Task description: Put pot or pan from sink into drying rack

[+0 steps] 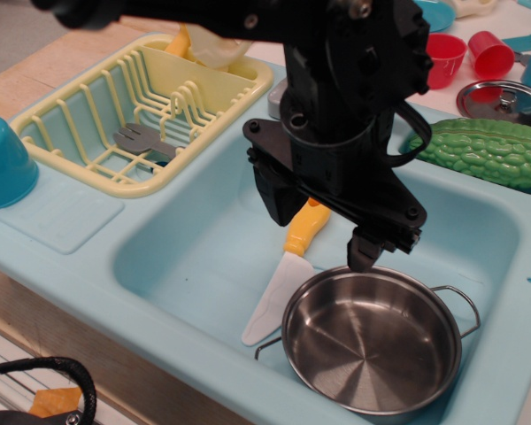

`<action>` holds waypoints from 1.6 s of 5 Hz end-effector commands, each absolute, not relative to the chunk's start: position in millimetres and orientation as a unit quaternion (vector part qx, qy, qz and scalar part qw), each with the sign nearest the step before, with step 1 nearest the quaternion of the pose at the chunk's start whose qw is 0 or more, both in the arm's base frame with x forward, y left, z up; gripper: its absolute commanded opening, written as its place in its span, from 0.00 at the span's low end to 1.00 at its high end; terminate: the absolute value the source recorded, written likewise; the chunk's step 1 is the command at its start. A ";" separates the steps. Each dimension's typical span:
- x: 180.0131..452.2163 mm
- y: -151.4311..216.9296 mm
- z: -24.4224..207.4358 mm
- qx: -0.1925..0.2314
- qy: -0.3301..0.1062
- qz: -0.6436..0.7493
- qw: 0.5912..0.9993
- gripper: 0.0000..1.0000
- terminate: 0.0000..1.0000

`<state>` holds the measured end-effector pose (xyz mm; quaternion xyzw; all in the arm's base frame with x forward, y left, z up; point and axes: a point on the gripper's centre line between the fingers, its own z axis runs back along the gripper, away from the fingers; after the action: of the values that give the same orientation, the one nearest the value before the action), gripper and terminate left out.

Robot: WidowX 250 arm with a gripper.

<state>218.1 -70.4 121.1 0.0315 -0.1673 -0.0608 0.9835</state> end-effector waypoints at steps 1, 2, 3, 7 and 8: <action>218.1 -70.4 121.1 0.031 -0.167 -0.061 0.984 1.00 0.00; 218.7 -69.5 111.2 0.031 -0.149 -0.048 0.987 1.00 0.00; 221.4 -67.2 104.3 0.020 -0.128 -0.043 0.991 1.00 0.00; 215.2 -66.6 62.7 -0.056 -0.076 -0.028 0.995 0.00 0.00; 214.0 -67.6 65.9 -0.056 -0.081 -0.034 0.995 0.00 0.00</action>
<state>210.0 -65.9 62.3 -0.0480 -0.0683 -0.0290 0.9961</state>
